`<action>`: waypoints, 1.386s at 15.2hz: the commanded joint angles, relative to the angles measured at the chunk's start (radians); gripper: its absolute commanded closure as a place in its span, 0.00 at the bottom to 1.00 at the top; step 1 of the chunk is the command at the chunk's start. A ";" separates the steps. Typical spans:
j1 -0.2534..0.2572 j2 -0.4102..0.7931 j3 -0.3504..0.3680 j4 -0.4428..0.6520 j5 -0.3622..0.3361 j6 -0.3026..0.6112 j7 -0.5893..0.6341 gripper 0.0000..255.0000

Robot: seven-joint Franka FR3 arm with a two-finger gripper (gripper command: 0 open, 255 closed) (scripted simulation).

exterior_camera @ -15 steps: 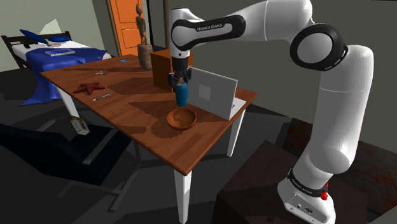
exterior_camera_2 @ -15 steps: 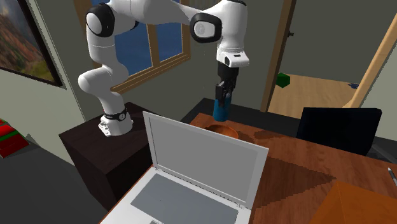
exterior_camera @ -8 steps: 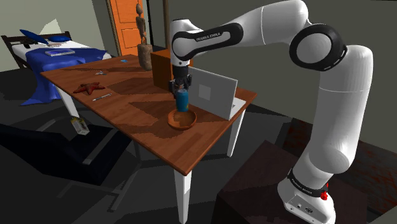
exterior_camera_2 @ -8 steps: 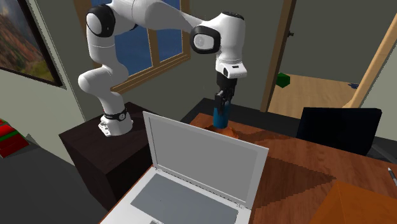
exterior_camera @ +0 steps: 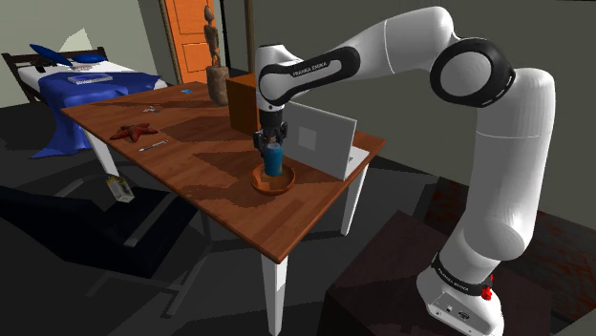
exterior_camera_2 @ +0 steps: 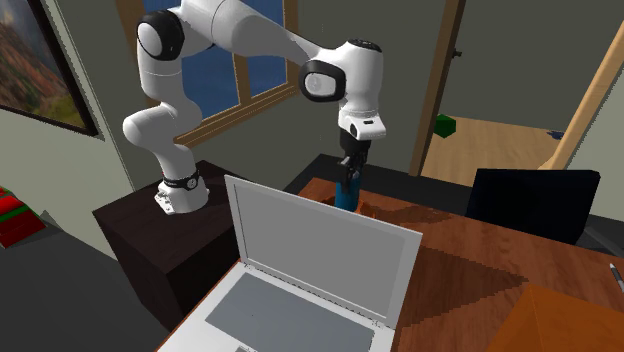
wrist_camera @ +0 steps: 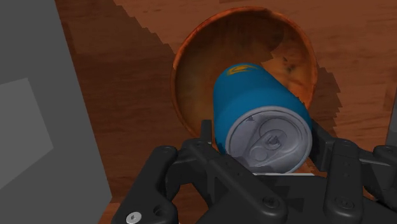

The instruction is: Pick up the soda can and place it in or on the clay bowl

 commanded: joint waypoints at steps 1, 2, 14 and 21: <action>0.000 0.001 0.000 -0.003 0.000 0.005 0.000 1.00; 0.000 0.001 0.000 -0.003 0.000 0.005 0.000 1.00; -0.001 -0.015 0.001 0.043 0.004 -0.057 -0.003 0.00; 0.000 -0.024 0.002 0.091 0.006 -0.113 -0.005 0.00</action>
